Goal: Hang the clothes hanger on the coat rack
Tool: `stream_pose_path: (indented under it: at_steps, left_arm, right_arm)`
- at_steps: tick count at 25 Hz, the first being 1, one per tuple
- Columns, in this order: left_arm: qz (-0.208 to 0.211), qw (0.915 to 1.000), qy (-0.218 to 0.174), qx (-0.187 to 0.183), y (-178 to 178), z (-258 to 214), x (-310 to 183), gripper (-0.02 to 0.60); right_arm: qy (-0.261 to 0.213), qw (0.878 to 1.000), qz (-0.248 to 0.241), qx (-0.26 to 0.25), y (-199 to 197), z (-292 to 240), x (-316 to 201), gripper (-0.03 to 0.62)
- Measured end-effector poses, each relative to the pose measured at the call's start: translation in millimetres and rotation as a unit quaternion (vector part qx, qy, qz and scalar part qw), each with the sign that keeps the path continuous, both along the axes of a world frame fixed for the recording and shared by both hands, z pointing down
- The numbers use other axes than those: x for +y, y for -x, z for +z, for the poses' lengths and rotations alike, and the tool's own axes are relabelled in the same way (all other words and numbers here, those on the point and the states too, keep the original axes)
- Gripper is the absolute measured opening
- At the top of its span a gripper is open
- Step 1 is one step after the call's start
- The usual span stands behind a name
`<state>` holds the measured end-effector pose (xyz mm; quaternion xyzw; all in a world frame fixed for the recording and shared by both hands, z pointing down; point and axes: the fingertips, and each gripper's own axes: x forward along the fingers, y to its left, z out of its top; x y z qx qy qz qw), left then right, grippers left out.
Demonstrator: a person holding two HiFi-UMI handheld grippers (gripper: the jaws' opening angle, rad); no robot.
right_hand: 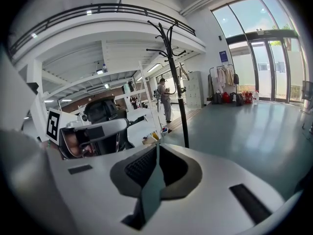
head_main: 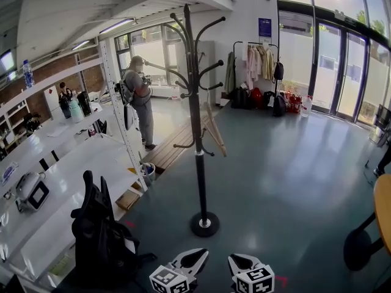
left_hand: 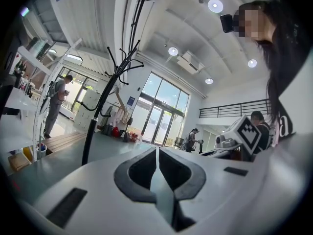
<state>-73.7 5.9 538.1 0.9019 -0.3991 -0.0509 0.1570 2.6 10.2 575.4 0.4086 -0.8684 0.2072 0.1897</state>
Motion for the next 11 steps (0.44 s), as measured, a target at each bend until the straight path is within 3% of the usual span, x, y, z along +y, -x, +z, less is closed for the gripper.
stream_pose_path:
  at_steps: [11]
  left_arm:
    - [-0.014, 0.9999, 0.001, -0.001, 6, 4, -11, 0.003]
  right_arm:
    - [0.006, 1.000, -0.005, 0.002, -1, 8, -12, 0.026]
